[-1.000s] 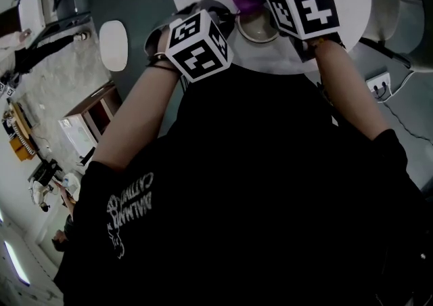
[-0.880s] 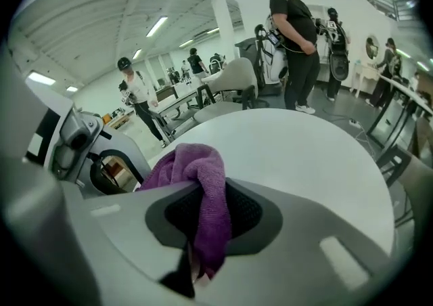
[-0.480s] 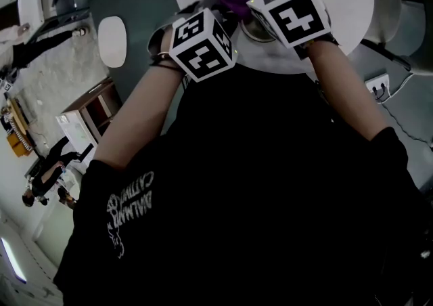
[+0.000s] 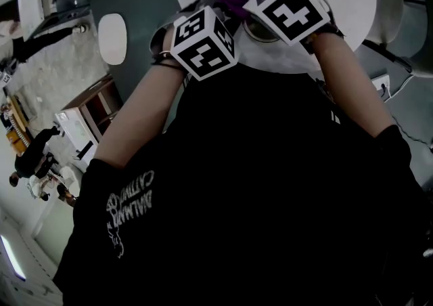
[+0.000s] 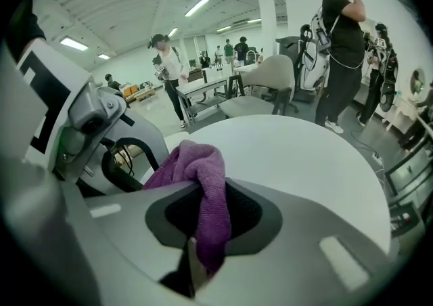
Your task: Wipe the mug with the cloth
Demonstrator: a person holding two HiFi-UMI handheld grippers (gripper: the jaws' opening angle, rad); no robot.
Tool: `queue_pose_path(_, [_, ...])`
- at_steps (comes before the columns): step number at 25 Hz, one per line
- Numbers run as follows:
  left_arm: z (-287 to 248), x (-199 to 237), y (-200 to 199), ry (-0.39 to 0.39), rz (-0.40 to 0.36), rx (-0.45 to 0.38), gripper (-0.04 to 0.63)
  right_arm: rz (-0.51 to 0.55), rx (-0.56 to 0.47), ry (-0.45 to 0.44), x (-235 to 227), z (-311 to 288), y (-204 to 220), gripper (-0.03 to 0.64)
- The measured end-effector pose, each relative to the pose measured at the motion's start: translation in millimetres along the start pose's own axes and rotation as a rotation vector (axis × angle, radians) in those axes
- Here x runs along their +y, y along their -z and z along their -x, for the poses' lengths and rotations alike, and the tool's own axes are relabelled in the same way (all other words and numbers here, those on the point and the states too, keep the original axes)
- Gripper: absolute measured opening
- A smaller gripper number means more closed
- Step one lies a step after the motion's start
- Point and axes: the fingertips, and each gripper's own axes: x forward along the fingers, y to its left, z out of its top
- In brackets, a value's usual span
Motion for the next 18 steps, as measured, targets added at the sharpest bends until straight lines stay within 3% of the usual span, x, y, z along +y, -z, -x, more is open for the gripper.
queue_pose_path(9, [0, 0, 0, 0.002, 0.011, 0.004, 0.103, 0.038, -0.006, -0.095, 7, -5, -1, 0.066])
queue_pose_path(18, [0, 5, 1, 0.018, 0.033, -0.003, 0.104, -0.075, 0.070, -0.266, 4, -20, 1, 0.067])
